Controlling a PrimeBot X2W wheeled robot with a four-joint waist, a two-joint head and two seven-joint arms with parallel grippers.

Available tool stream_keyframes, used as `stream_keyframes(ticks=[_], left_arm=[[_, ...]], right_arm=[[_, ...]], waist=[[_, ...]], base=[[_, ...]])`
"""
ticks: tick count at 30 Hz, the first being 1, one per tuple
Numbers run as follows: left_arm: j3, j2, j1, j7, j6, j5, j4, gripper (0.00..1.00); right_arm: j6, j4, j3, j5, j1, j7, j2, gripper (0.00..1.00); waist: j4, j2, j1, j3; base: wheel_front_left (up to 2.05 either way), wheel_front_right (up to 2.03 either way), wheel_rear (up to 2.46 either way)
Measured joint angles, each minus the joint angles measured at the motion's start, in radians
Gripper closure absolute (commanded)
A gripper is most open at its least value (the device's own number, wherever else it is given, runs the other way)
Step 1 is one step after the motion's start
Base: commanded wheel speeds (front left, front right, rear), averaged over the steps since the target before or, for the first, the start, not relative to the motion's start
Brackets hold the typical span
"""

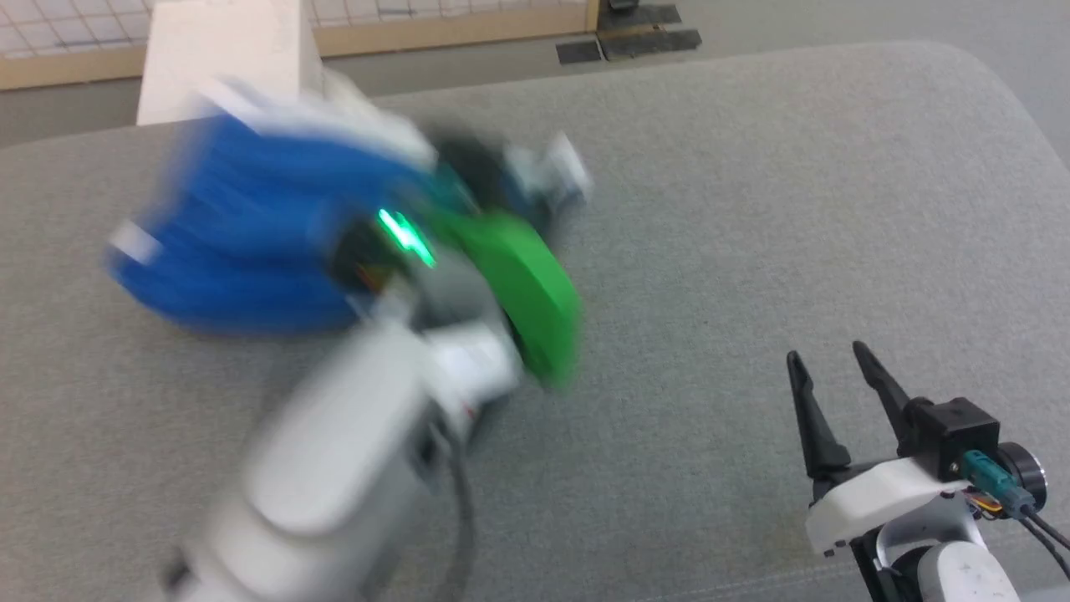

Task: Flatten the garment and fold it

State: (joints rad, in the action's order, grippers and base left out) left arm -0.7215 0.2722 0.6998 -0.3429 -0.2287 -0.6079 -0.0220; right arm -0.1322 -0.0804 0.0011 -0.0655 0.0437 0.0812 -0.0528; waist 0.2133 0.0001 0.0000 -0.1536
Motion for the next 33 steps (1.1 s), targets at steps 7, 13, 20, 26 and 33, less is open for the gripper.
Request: stream_keyframes(ticks=[7, 13, 20, 26, 33], left_arm=[[-0.205, -0.069, -0.196, -0.023, 0.062, -0.012, 0.083, 1.00], [-0.271, -0.074, -0.228, -0.022, 0.119, -0.029, 0.150, 0.00], [-0.242, -0.076, -0.211, 0.044, 0.131, -0.026, 0.170, 0.00], [-0.151, -0.045, -0.155, 0.112, 0.111, -0.026, 0.162, 0.00], [-0.006, 0.104, -0.108, 0.202, 0.051, 0.009, 0.155, 0.00]], right_arm=[[0.000, -0.015, -0.021, -0.002, 0.030, 0.016, 0.000, 0.00], [0.000, -0.035, -0.030, -0.002, 0.040, 0.022, 0.000, 0.00], [0.000, -0.049, -0.027, 0.002, 0.040, 0.022, 0.000, 0.00], [0.000, -0.047, -0.034, 0.012, 0.035, 0.003, 0.000, 0.00], [0.000, -0.019, -0.040, 0.022, -0.001, -0.030, 0.000, 0.00]], waist=[[0.027, 0.0000, 0.0000, -0.045], [0.040, 0.0000, 0.0000, -0.062], [0.020, 0.0000, 0.0000, -0.031], [-0.014, 0.0000, 0.0000, 0.022], [-0.078, 0.0000, 0.0000, 0.081]], base=[[0.00, 0.00, 0.00], [0.00, 0.00, 0.00], [0.00, 0.00, 0.00], [0.00, 0.00, 0.00], [0.00, 0.00, 0.00]])
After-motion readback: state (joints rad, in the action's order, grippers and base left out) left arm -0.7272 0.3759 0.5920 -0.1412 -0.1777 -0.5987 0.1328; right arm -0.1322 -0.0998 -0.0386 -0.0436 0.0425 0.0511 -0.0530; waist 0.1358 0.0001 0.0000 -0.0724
